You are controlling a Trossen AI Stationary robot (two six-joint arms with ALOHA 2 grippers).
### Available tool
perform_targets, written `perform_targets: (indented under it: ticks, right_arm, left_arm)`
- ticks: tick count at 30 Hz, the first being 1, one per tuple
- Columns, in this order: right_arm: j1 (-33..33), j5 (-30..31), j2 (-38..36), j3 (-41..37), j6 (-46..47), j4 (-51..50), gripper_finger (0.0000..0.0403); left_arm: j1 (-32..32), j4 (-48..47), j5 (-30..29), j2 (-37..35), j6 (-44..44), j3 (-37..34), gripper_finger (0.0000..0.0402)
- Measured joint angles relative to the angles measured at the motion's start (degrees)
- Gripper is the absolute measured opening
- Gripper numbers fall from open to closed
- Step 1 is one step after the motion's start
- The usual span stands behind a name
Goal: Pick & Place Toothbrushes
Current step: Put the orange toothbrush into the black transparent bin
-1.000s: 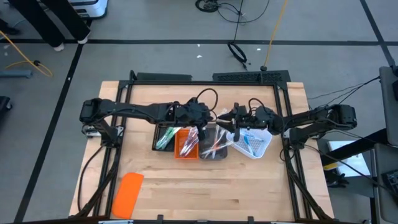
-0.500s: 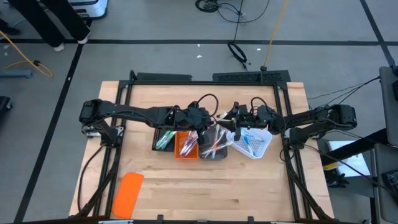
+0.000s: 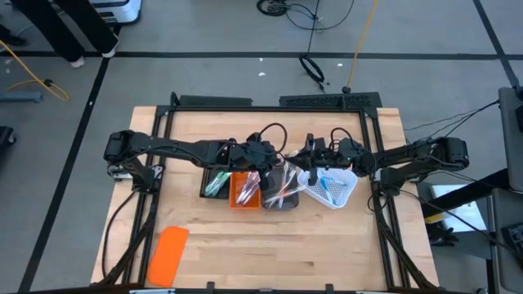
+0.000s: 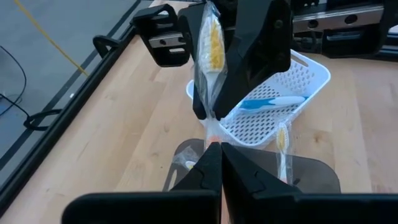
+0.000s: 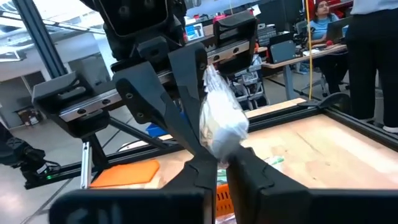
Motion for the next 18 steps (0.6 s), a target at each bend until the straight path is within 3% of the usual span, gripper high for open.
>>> perform_targets:
  ticks: [12,18]
  right_arm:
    - [0.0,-3.6,0.0,0.0,2.1,-1.5,0.0007]
    - [0.0,-5.3,-1.5,0.0,2.5,-7.6,0.0007]
  left_arm:
    - [-0.1,-3.1,-2.9,-0.5,4.4,0.0,0.0058]
    - [0.0,-5.5,-3.3,-2.4,5.4,0.0,0.0098]
